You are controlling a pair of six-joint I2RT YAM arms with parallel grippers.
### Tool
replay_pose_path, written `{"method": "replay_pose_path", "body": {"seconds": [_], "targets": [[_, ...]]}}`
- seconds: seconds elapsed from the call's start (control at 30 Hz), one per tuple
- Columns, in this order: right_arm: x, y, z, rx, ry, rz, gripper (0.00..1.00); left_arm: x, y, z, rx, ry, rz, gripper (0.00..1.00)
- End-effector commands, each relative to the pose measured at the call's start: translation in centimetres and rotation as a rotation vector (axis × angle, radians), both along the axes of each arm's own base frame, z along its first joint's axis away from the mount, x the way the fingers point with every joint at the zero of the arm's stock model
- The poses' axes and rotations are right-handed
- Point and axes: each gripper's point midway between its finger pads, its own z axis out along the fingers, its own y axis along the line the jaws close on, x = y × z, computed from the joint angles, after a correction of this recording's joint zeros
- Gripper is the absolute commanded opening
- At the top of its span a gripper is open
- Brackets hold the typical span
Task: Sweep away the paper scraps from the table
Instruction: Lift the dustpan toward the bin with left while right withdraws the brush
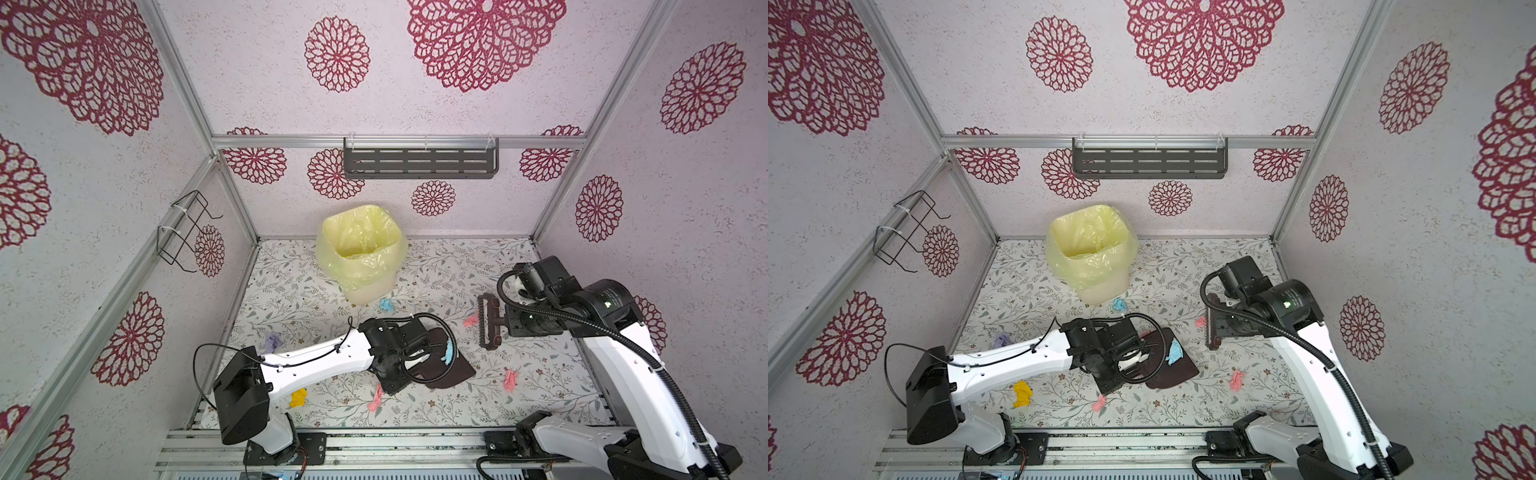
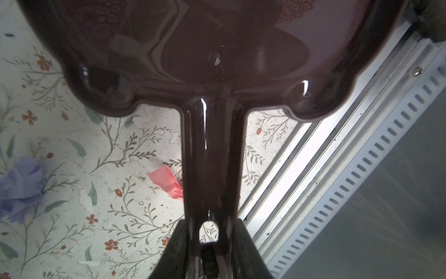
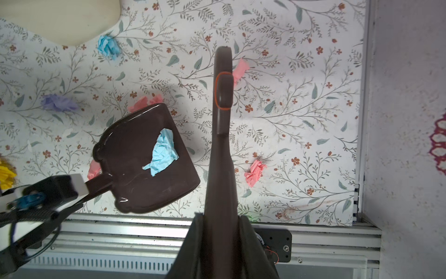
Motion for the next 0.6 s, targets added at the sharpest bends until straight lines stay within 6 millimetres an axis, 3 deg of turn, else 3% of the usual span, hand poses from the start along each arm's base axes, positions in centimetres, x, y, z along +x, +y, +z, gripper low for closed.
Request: {"method": "replay_pose_path", "body": {"seconds": [0.0, 0.2, 0.57], "targets": [[0.4, -1.5, 1.4, -0.009, -0.09, -0.05, 0.0, 0.7, -1.0, 1.9, -0.088, -0.083, 0.021, 0.0], [0.8, -1.0, 0.0, 0.052, -0.083, -0.047, 0.0, 2.2, -0.1, 5.7, -0.139, -0.219, 0.075, 0.0], [1.9, 0.5, -1.1, 0.165, -0.1, -0.016, 0.0, 3.8, 4.2, 13.4, -0.119, -0.333, 0.213, 0.0]]}}
